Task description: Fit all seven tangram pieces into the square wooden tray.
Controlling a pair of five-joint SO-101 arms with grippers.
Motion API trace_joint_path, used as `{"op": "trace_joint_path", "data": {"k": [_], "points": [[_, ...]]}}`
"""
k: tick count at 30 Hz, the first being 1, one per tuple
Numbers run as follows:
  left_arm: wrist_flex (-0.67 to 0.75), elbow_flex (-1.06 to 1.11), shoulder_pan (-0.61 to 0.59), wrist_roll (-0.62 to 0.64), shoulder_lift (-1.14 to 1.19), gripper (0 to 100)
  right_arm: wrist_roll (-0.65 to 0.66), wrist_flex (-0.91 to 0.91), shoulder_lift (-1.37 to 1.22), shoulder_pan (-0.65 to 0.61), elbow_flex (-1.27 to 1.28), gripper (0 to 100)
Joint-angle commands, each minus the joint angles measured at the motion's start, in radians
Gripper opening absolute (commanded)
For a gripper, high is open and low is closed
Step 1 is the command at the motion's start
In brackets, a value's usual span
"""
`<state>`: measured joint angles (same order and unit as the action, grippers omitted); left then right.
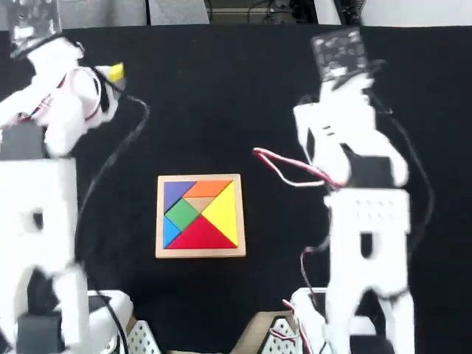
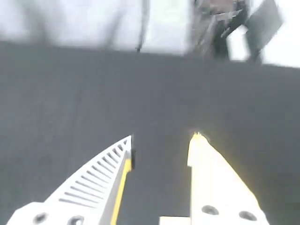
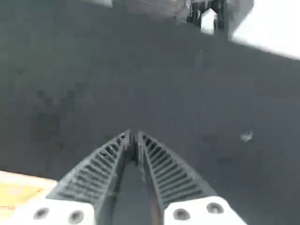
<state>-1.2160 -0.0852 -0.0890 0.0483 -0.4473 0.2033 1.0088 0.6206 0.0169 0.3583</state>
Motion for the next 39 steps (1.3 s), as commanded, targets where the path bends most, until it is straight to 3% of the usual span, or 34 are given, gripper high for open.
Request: {"op": "trace_joint_path", "data": {"k": [1, 5, 12, 23, 32, 37, 39], "points": [[-0.091, -0.147, 0.044, -0.015, -0.213, 20, -0.037, 0.141, 0.116, -0.043, -0.174, 1.1], [-0.112, -0.091, 0.044, -0.115, -0.42, 20, -0.038, 0.18, 0.231, -0.091, -0.182, 1.1], [-0.109, 0.165, 0.042, -0.118, -0.793, 20, -0.038, 0.316, 0.458, -0.19, -0.177, 1.1], [-0.109, 0.705, 0.033, -0.124, -1.376, 20, -0.031, 0.423, 0.825, -0.189, 0.038, 1.1], [-0.264, 0.642, 0.033, -0.117, -1.382, 20, -0.029, 0.315, 1.279, -0.187, 0.292, 1.2], [-0.468, 0.392, 0.033, -0.117, -1.382, 20, -0.029, 0.302, 1.271, -0.187, 0.318, 1.2], [-0.488, 0.363, 0.033, -0.117, -1.382, 20, -0.028, 0.282, 1.271, -0.187, 0.335, 1.2]]}}
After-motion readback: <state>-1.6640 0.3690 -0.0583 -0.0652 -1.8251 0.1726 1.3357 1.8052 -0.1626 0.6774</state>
